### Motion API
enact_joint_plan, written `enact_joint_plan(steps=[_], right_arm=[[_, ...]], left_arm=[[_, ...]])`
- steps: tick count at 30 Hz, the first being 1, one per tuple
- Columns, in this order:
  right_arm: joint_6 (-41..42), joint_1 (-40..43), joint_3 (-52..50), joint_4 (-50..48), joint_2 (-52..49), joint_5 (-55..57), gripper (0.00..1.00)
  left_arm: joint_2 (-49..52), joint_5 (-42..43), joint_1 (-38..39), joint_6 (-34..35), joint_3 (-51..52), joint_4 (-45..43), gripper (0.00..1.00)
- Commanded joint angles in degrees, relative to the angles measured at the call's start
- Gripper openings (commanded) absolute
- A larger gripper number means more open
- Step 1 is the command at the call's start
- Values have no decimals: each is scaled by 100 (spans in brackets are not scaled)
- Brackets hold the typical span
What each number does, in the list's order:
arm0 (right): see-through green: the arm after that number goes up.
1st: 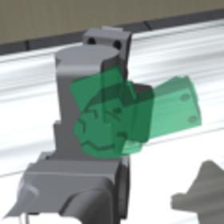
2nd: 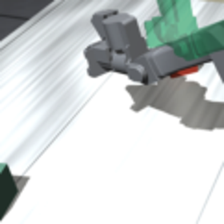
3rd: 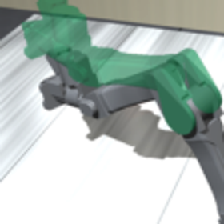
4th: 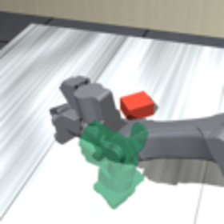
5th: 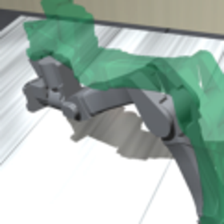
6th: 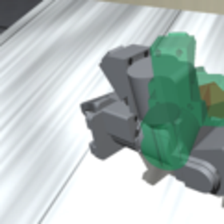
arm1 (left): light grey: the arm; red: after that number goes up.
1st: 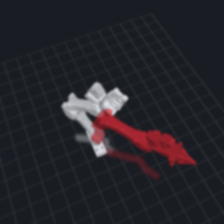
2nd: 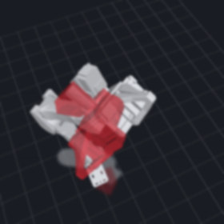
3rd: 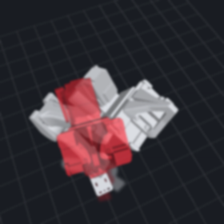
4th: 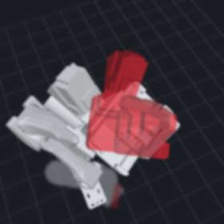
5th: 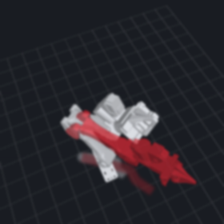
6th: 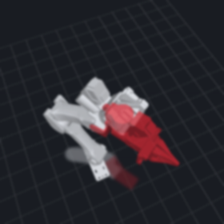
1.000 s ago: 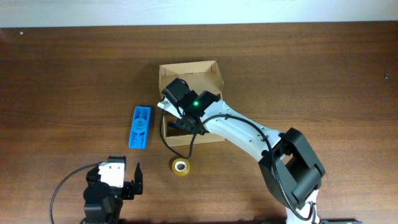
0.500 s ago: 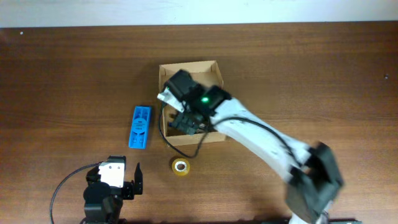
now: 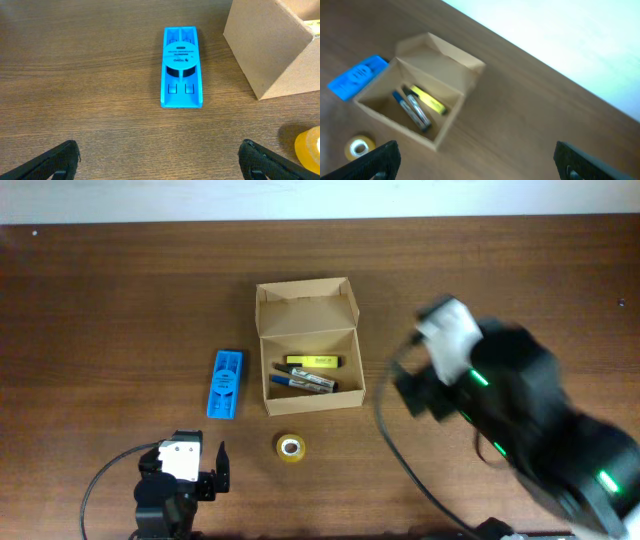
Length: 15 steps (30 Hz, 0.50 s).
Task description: Pack container
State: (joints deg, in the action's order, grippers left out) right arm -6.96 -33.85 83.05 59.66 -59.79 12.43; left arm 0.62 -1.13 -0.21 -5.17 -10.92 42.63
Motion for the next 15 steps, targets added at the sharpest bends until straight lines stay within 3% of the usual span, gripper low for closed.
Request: enact_joint_plan(steps=[1,7,15], right_arm=[[463,131,-1012,-66,1408,181,99],[1207,129,-2433,-17,3429,179,99],[1213,131,-2826,-37,4369,181,99]], left_arm=[[-26,-63,-33,-96,37,0,99],[-26,-63,-33,-96,37,0,100],[-26,-63,-33,-94,37,0,100]])
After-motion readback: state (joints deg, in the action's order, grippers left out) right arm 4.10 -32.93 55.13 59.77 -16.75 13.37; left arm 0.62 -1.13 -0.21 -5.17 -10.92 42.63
